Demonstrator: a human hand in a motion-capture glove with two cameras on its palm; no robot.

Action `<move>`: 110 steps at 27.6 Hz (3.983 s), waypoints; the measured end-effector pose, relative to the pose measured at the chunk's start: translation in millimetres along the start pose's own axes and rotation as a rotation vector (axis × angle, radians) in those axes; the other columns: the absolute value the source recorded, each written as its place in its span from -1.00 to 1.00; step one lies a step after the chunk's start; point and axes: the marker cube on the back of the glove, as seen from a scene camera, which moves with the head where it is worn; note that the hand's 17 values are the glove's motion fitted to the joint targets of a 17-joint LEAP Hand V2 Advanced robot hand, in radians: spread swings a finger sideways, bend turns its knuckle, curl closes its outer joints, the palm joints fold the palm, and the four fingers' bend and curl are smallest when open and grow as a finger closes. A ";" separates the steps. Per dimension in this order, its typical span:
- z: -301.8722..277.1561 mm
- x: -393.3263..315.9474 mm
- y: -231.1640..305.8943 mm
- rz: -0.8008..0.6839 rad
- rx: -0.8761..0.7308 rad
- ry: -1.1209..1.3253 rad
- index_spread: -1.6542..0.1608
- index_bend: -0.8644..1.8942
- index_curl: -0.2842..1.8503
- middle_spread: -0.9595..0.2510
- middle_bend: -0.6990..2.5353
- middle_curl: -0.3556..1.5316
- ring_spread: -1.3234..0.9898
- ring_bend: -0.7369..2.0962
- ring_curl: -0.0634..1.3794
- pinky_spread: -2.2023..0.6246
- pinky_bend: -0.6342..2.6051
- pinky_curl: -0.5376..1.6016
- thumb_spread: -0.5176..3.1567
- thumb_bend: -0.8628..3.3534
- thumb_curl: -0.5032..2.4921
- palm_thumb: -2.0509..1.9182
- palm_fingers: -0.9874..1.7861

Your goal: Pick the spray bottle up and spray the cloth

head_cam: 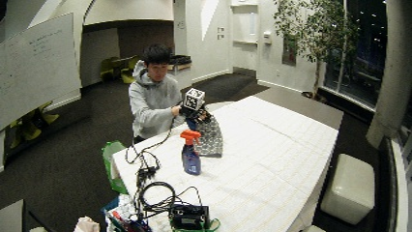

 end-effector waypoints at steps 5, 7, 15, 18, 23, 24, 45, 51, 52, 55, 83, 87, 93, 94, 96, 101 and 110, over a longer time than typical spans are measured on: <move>1.1 -1.2 5.8 -0.024 0.017 0.001 0.54 -0.24 -0.63 0.56 -0.40 -0.50 0.17 -0.32 -0.80 0.67 -0.38 -0.37 -0.37 -0.47 -0.58 0.27 -0.04; 1.6 -1.7 8.8 -0.029 0.029 -0.003 0.51 -0.25 -0.61 0.55 -0.40 -0.48 0.17 -0.32 -0.78 0.68 -0.38 -0.35 -0.32 -0.47 -0.57 0.27 -0.04; 4.6 0.5 23.5 -0.033 0.114 0.004 0.45 -0.27 -0.56 0.55 -0.40 -0.42 0.18 -0.32 -0.73 0.71 -0.38 -0.30 -0.21 -0.50 -0.54 0.29 -0.06; 4.1 6.1 27.3 -0.034 0.167 -0.021 0.43 -0.27 -0.56 0.54 -0.40 -0.40 0.18 -0.31 -0.71 0.71 -0.38 -0.29 -0.19 -0.51 -0.53 0.30 -0.07; 5.4 17.1 44.2 -0.024 0.318 -0.080 0.42 -0.28 -0.55 0.54 -0.40 -0.37 0.18 -0.31 -0.68 0.72 -0.37 -0.27 -0.17 -0.53 -0.52 0.30 -0.09; 6.1 20.0 48.9 -0.019 0.352 -0.093 0.42 -0.28 -0.55 0.53 -0.40 -0.37 0.18 -0.31 -0.68 0.72 -0.37 -0.26 -0.16 -0.53 -0.52 0.30 -0.09; 23.2 141.6 102.5 0.201 0.894 -0.399 0.41 -0.30 -0.63 0.57 -0.35 -0.28 0.18 -0.21 -0.58 0.73 -0.27 -0.19 -0.17 -0.59 -0.47 0.34 -0.24; 18.2 183.3 81.1 0.285 0.874 -0.435 0.43 -0.30 -0.63 0.58 -0.34 -0.27 0.18 -0.20 -0.56 0.73 -0.27 -0.18 -0.17 -0.60 -0.46 0.35 -0.24; 18.0 188.6 77.5 0.296 0.863 -0.443 0.44 -0.30 -0.63 0.58 -0.34 -0.27 0.18 -0.20 -0.56 0.73 -0.27 -0.18 -0.17 -0.60 -0.46 0.35 -0.25; 18.9 204.3 65.2 0.337 0.823 -0.474 0.45 -0.30 -0.62 0.58 -0.34 -0.27 0.18 -0.19 -0.55 0.73 -0.26 -0.18 -0.18 -0.60 -0.45 0.35 -0.25; 28.0 300.1 -74.1 0.429 0.827 -1.183 0.49 -0.28 -0.60 0.63 -0.34 -0.25 0.17 -0.16 -0.53 0.71 -0.26 -0.18 -0.21 -0.59 -0.43 0.39 -0.25; 24.5 301.9 -91.6 0.459 0.908 -1.218 0.50 -0.27 -0.59 0.59 -0.36 -0.27 0.16 -0.11 -0.51 0.70 -0.25 -0.18 -0.23 -0.59 -0.42 0.42 -0.13; 19.3 307.1 -111.5 0.521 0.947 -1.187 0.52 -0.21 -0.53 0.54 -0.33 -0.25 0.10 -0.04 -0.49 0.65 -0.32 -0.22 -0.27 -0.59 -0.40 0.46 0.29; 17.6 307.5 -115.4 0.524 0.939 -1.183 0.52 -0.22 -0.52 0.52 -0.33 -0.25 0.09 -0.03 -0.49 0.63 -0.32 -0.22 -0.27 -0.60 -0.40 0.47 0.37; 13.0 308.1 -123.2 0.521 0.908 -1.175 0.52 -0.21 -0.51 0.50 -0.32 -0.24 0.07 -0.04 -0.49 0.58 -0.32 -0.22 -0.29 -0.59 -0.40 0.48 0.49; -6.1 304.7 -141.7 0.474 0.777 -1.085 0.55 -0.15 -0.42 0.45 -0.34 -0.22 0.03 -0.08 -0.44 0.51 -0.33 -0.19 -0.36 -0.59 -0.36 0.54 0.59; -34.5 251.3 -147.0 0.250 0.402 -0.725 0.56 -0.15 -0.37 0.41 -0.35 -0.21 0.00 -0.12 -0.43 0.44 -0.34 -0.17 -0.48 -0.61 -0.31 0.55 0.63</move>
